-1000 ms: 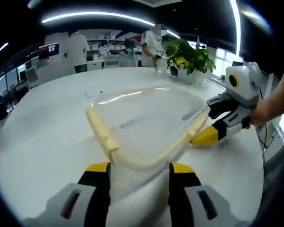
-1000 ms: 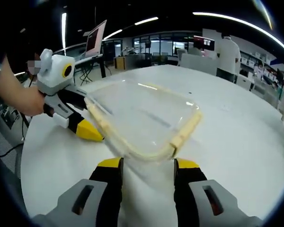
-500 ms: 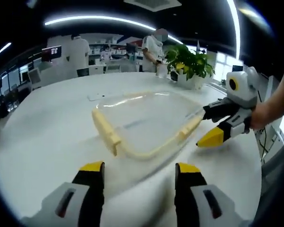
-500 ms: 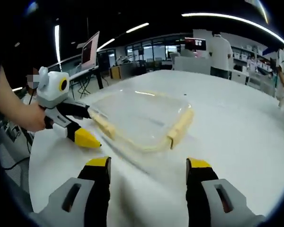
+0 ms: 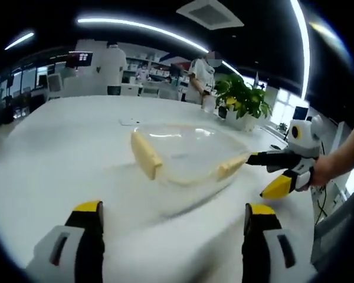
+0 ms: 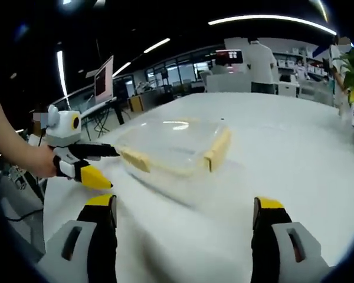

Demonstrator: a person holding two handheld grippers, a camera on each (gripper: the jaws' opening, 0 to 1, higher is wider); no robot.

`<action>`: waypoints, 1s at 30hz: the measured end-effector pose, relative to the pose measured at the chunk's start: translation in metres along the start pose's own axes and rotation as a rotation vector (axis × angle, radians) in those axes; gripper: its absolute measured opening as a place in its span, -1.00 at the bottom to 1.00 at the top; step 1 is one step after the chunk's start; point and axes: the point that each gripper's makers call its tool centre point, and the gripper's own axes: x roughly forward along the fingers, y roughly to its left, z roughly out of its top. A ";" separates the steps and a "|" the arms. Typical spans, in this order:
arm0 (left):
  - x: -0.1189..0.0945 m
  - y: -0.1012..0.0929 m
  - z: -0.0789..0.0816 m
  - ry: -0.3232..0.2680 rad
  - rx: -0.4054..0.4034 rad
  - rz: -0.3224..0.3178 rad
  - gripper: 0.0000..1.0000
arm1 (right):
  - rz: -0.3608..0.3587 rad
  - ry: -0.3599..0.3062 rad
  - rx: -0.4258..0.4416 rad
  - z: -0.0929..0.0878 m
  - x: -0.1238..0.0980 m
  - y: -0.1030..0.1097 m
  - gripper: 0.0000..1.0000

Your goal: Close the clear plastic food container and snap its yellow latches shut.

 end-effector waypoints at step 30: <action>-0.080 -0.005 0.027 -0.125 -0.121 0.046 0.77 | -0.082 -0.112 0.079 0.023 -0.096 -0.005 0.62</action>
